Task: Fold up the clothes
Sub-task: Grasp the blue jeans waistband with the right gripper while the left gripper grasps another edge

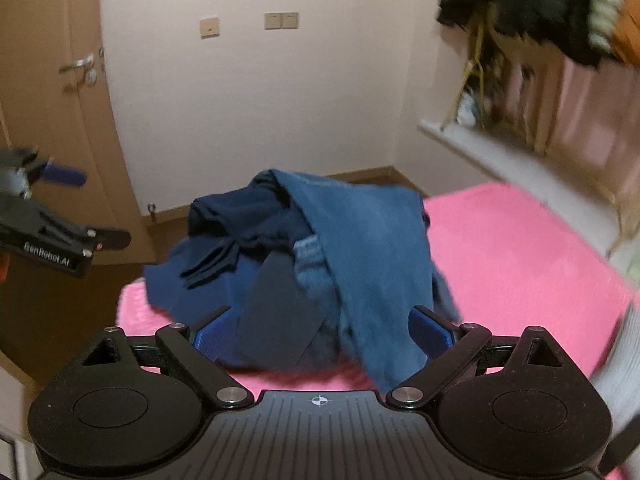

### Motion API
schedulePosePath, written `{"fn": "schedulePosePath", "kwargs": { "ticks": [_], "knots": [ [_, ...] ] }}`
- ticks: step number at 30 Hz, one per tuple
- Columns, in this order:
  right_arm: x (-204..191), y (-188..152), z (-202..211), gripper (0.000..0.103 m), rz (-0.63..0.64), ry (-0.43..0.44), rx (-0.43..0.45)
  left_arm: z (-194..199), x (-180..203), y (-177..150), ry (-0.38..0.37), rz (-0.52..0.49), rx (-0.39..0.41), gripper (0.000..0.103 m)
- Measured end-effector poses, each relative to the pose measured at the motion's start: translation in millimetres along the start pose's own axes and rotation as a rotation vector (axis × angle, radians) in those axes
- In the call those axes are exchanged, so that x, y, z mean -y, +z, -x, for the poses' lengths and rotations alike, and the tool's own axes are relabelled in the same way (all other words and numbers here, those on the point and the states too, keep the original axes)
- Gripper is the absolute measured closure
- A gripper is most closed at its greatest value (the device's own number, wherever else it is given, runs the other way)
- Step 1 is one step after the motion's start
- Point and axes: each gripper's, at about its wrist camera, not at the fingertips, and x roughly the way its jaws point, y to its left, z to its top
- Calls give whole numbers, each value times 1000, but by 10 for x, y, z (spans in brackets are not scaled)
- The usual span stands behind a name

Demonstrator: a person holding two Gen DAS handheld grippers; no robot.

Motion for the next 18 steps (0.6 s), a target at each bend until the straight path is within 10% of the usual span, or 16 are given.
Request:
{"fn": "schedulePosePath", "kwargs": {
  "ticks": [5,7,15,18],
  "knots": [
    [135,435,-889,8,160,-53,-48,-794,-395,262,-37,-87,25,1],
    [118,544,-1307,37,233,-52,-116,-1125,-498,328,-56,-141,28,1],
    [21,564,-2689,40,413,-61,-270,-2193,-781,430,-100,-248,12,1],
    [46,546,-2919,65,465,-89,-279,-2458,-815,500,-122,-318,-10,1]
  ]
}}
